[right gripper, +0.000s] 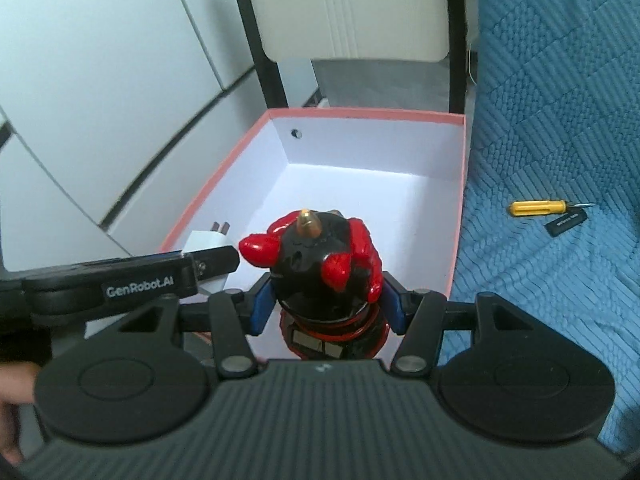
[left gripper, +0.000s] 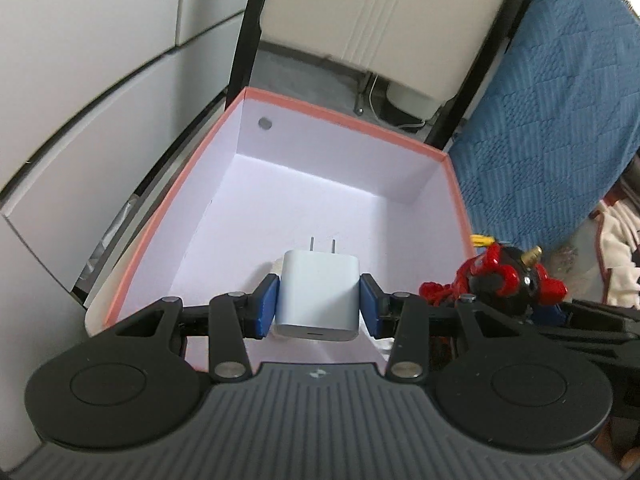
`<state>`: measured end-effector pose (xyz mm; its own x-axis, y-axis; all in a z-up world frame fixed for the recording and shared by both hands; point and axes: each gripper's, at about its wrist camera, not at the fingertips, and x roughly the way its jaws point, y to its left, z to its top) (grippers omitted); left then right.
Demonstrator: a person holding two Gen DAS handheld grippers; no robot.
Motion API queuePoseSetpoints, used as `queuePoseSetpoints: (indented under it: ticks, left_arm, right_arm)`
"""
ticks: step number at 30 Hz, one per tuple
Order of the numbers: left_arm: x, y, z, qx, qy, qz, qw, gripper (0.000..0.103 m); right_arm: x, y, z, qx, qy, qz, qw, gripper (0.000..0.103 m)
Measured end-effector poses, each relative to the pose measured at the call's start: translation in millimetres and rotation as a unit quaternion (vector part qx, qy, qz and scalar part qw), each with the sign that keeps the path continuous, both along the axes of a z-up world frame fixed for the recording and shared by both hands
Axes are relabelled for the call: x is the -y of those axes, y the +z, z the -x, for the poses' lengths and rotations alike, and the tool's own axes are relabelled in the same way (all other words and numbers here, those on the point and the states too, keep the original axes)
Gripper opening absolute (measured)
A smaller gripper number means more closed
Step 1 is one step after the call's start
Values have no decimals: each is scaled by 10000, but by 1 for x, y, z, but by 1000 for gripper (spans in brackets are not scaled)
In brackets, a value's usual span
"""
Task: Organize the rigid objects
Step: 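Lower both tools into the pink box and open them to release the items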
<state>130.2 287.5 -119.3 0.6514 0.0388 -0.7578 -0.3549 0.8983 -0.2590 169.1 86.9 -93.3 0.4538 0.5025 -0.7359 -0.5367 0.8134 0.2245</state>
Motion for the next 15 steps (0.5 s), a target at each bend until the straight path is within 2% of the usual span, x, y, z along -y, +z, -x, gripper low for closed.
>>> queuePoseSetpoints:
  ticks: [7,15]
  left_arm:
    - [-26,-41,-33,-309,17,143,9994,49]
    - [-42,-70,-50,-481,26,313,9983,49]
  right_arm:
    - [-29,-33,-35,-214,3,308,9993,58]
    - [-49,-64,-60,-410,46,518,9978,58]
